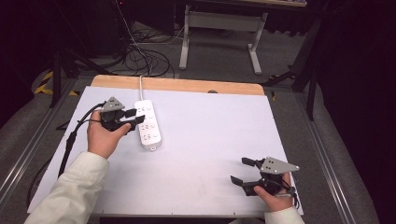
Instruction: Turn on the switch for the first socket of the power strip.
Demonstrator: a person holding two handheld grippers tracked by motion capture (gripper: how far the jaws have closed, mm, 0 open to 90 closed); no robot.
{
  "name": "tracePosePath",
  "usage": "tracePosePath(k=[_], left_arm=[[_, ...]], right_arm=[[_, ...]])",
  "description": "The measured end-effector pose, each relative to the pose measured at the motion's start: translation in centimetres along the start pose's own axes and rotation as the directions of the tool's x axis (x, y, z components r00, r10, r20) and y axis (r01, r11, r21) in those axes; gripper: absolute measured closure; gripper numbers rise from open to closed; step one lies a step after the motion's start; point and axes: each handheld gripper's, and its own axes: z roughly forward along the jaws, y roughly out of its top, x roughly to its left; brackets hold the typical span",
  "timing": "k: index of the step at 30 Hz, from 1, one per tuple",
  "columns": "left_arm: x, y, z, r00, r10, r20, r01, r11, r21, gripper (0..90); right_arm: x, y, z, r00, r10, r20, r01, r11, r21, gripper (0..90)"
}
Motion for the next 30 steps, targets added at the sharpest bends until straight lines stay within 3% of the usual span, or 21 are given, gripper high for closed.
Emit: tracePosePath(k=[4,12,20,21,24,27,30], left_arm=[[-0.9,-0.6,-1.7,0.9993,0.028,0.024,-0.028,0.9994,-0.021,52.0],[-2.4,-2.1,-4.6,0.9951,0.048,0.086,-0.042,0.9973,-0.059,45.3],[-3.7,-3.3,-6.9,0.9840,0.108,0.142,-0.098,0.9922,-0.078,36.5],[-3.9,-3.5,-7.1,0.9830,0.094,0.158,-0.082,0.9934,-0.081,34.5],[-4.0,-4.3,-7.7,0.9796,0.100,0.175,-0.086,0.9926,-0.086,28.5],[-4.1,-5.3,-8.0,0.9766,0.095,0.193,-0.078,0.9928,-0.090,27.8],[-4.0,-6.2,-8.2,0.9737,0.112,0.198,-0.095,0.9913,-0.090,27.3]], right_arm=[[0.1,0.0,0.0,1.0000,-0.003,0.002,0.003,1.000,0.004,19.2],[0.1,0.0,0.0,1.0000,-0.003,0.004,0.003,1.000,0.001,19.1],[0.2,0.0,-0.1,1.0000,-0.006,0.003,0.006,1.000,0.001,18.9],[0.2,0.0,-0.1,1.0000,-0.006,0.002,0.006,1.000,0.001,18.9],[0.2,0.0,-0.1,1.0000,-0.008,0.000,0.008,1.000,0.001,18.9],[0.3,0.0,-0.1,1.0000,-0.007,-0.002,0.007,1.000,-0.001,18.9],[0.3,0.0,0.0,1.0000,-0.009,-0.002,0.009,1.000,0.002,18.9]])
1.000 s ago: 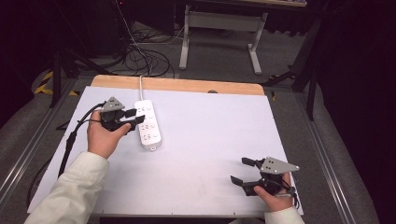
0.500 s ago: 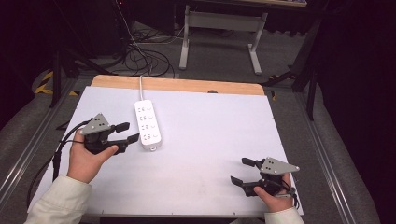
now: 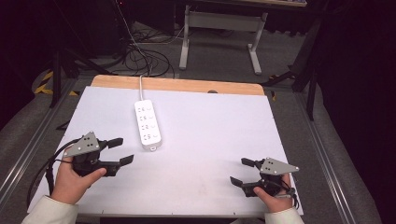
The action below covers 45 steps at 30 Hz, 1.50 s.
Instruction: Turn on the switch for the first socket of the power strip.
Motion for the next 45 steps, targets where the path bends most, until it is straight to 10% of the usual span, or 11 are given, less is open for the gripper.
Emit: tracePosePath(k=[14,23,26,45], left_arm=[[-0.7,-4.0,-0.3,0.9998,0.001,-0.020,-0.001,0.9995,0.032,22.4],[-0.6,-6.2,0.1,0.9955,-0.092,0.023,0.093,0.9955,-0.017,18.8],[-0.8,-6.8,0.4,0.9984,-0.056,0.000,0.056,0.9982,0.023,18.8],[-1.2,-7.1,0.8,0.9978,-0.063,-0.020,0.063,0.9979,0.016,18.8]], right_arm=[[0.1,0.0,0.0,1.0000,-0.006,-0.003,0.006,1.000,0.001,18.8],[0.1,-0.1,0.0,1.0000,-0.007,-0.004,0.007,1.000,0.003,18.8],[0.1,-0.1,-0.1,1.0000,-0.006,-0.005,0.006,1.000,0.003,18.8],[0.2,-0.3,-0.1,1.0000,-0.007,-0.003,0.007,1.000,0.005,18.8]])
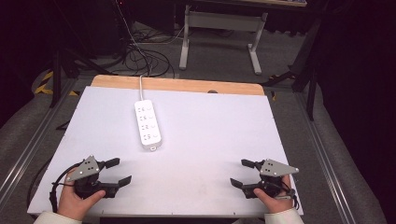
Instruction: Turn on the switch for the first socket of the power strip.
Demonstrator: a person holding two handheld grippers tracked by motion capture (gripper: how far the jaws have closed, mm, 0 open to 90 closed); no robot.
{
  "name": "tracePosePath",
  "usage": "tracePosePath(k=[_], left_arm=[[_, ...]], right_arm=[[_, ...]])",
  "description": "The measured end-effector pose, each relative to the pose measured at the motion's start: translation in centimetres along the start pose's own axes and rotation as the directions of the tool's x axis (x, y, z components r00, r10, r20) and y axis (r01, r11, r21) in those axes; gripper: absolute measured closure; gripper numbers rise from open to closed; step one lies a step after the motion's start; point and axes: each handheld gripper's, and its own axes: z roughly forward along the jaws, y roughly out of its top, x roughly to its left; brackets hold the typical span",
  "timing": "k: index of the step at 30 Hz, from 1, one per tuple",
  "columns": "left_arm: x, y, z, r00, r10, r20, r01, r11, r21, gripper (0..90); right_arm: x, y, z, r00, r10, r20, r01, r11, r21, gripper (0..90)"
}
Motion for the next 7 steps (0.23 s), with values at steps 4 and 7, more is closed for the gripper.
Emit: tracePosePath(k=[4,7], left_arm=[[-0.09,0.18,-0.16,0.9993,0.029,-0.023,-0.029,0.9995,0.008,18.5],[-0.10,0.36,-0.22,0.9997,0.008,-0.022,-0.008,0.9999,0.008,18.6]], right_arm=[[-0.03,-0.02,0.03,1.0000,-0.003,0.002,0.003,1.000,0.003,18.7],[-0.04,-0.04,0.06,1.0000,-0.004,0.005,0.004,1.000,0.007,18.7]])
